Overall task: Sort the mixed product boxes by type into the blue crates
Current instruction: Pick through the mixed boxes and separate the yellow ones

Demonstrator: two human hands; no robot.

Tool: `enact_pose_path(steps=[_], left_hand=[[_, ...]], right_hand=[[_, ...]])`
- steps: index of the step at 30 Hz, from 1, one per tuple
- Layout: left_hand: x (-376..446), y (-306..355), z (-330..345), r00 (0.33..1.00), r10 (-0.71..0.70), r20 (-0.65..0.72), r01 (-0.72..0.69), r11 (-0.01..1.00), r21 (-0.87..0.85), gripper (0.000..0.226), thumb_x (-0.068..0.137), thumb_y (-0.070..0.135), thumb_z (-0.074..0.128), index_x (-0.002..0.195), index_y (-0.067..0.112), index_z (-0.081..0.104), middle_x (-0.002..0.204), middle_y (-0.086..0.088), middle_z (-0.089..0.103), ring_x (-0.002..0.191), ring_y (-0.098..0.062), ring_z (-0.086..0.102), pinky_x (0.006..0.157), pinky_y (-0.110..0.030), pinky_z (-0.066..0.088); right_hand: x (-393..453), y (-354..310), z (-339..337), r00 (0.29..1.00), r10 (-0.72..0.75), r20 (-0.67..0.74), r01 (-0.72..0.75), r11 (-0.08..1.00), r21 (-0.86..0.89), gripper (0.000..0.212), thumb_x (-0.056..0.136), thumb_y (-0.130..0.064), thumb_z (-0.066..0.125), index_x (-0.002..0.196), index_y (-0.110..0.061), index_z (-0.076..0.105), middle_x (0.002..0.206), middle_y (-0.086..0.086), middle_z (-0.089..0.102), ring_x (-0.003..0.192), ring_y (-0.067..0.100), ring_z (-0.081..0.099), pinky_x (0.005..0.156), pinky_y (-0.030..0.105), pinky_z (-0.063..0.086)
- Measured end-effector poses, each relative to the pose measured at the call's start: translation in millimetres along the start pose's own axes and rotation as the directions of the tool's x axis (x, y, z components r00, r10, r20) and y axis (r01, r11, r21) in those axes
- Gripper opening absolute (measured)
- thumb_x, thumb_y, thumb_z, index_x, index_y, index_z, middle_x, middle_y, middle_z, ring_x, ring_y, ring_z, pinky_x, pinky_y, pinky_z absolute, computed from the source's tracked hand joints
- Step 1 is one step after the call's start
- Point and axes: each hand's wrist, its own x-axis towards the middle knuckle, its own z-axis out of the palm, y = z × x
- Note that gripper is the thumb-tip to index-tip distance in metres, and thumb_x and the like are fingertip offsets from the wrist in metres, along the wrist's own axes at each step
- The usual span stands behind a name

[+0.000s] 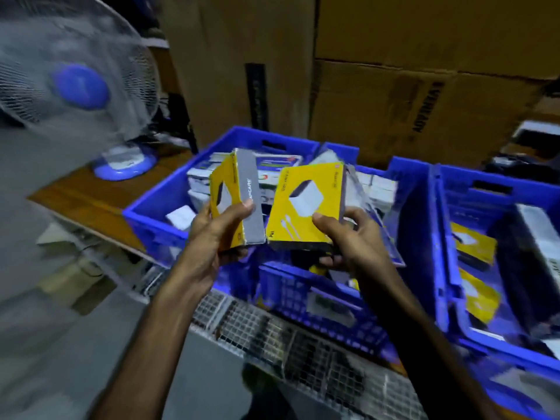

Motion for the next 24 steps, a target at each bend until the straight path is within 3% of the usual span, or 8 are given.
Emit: enact_pose_path(steps=[2, 6, 10, 13, 15, 18, 20, 24], left_hand=[[20.4, 8.1, -36.3, 0.998, 0.009, -0.065, -0.008, 1.0, 0.014, 0.077, 0.055, 0.055, 0.088, 0.122, 0.023, 0.067, 0.104, -0.006, 0.074, 0.089, -0.03, 0.07, 0.073, -0.05, 0.061], [66.8, 23.7, -90.0, 0.994, 0.03, -0.105, -0.02, 0.995, 0.099, 0.07, 0.056, 0.056, 0.086, 0.116, 0.024, 0.067, 0.099, 0.009, 0.075, 0.084, -0.017, 0.073, 0.07, -0.046, 0.064], [115.5, 39.7, -125.6, 0.997, 0.069, 0.035, -0.077, 0.943, 0.325, 0.042, 0.075, 0.046, 0.083, 0.111, 0.031, 0.068, 0.102, 0.011, 0.077, 0.096, -0.018, 0.074, 0.066, -0.039, 0.06], [144.9, 52.9, -145.8, 0.968, 0.093, 0.232, -0.205, 0.826, 0.525, 0.034, 0.083, 0.029, 0.085, 0.111, 0.035, 0.066, 0.096, 0.025, 0.074, 0.086, 0.005, 0.07, 0.069, -0.018, 0.055], [165.6, 55.9, -158.3, 0.942, 0.055, 0.332, -0.257, 0.754, 0.604, 0.049, 0.076, 0.032, 0.088, 0.12, 0.034, 0.065, 0.108, 0.029, 0.07, 0.084, 0.015, 0.065, 0.076, -0.01, 0.052], [197.2, 53.9, -170.5, 0.931, -0.017, 0.364, -0.259, 0.673, 0.693, 0.094, 0.055, 0.053, 0.082, 0.141, 0.02, 0.064, 0.146, 0.013, 0.057, 0.12, -0.005, 0.062, 0.102, -0.03, 0.051], [214.9, 51.0, -172.1, 0.906, -0.06, 0.418, -0.301, 0.603, 0.739, 0.087, 0.059, 0.043, 0.086, 0.14, 0.021, 0.065, 0.148, 0.014, 0.054, 0.13, -0.008, 0.057, 0.105, -0.03, 0.048], [244.1, 32.6, -169.6, 0.892, -0.063, 0.448, -0.367, 0.478, 0.798, 0.06, 0.08, 0.009, 0.083, 0.137, 0.019, 0.068, 0.125, 0.008, 0.071, 0.113, -0.007, 0.064, 0.093, -0.026, 0.052]], right_hand=[[18.2, -1.6, 40.2, 0.997, -0.068, 0.028, 0.071, 0.99, -0.118, 0.035, 0.088, -0.03, 0.079, 0.114, -0.017, 0.06, 0.074, -0.016, 0.072, 0.069, 0.011, 0.07, 0.053, 0.033, 0.056], [52.4, -5.7, 98.1, 0.972, -0.233, 0.021, 0.216, 0.856, -0.47, 0.056, 0.066, -0.063, 0.071, 0.111, -0.032, 0.061, 0.1, -0.007, 0.076, 0.095, 0.023, 0.073, 0.088, 0.05, 0.058], [67.2, -14.3, 137.8, 0.955, -0.295, 0.04, 0.224, 0.622, -0.751, 0.056, 0.078, -0.055, 0.067, 0.129, -0.034, 0.057, 0.125, 0.0, 0.069, 0.118, 0.03, 0.063, 0.096, 0.043, 0.051], [75.7, -11.6, 153.8, 0.949, -0.31, 0.053, 0.213, 0.509, -0.834, 0.055, 0.082, -0.053, 0.065, 0.132, -0.031, 0.059, 0.13, 0.0, 0.066, 0.124, 0.029, 0.059, 0.095, 0.043, 0.049], [79.9, -3.6, 161.9, 0.946, -0.317, 0.072, 0.217, 0.453, -0.865, 0.051, 0.083, -0.055, 0.063, 0.128, -0.029, 0.061, 0.128, 0.0, 0.067, 0.122, 0.03, 0.059, 0.093, 0.043, 0.051], [83.3, 6.0, 170.7, 0.927, -0.366, 0.082, 0.23, 0.382, -0.895, 0.046, 0.089, -0.053, 0.061, 0.127, -0.028, 0.062, 0.129, 0.0, 0.063, 0.118, 0.031, 0.059, 0.09, 0.044, 0.05], [87.0, 10.5, 172.9, 0.914, -0.398, 0.076, 0.222, 0.334, -0.916, 0.046, 0.093, -0.052, 0.062, 0.129, -0.025, 0.061, 0.13, 0.003, 0.058, 0.118, 0.031, 0.057, 0.09, 0.044, 0.049], [97.7, 19.7, 167.0, 0.913, -0.401, 0.071, 0.151, 0.169, -0.974, 0.048, 0.092, -0.052, 0.064, 0.125, -0.017, 0.063, 0.128, 0.01, 0.057, 0.121, 0.034, 0.054, 0.09, 0.044, 0.048]])
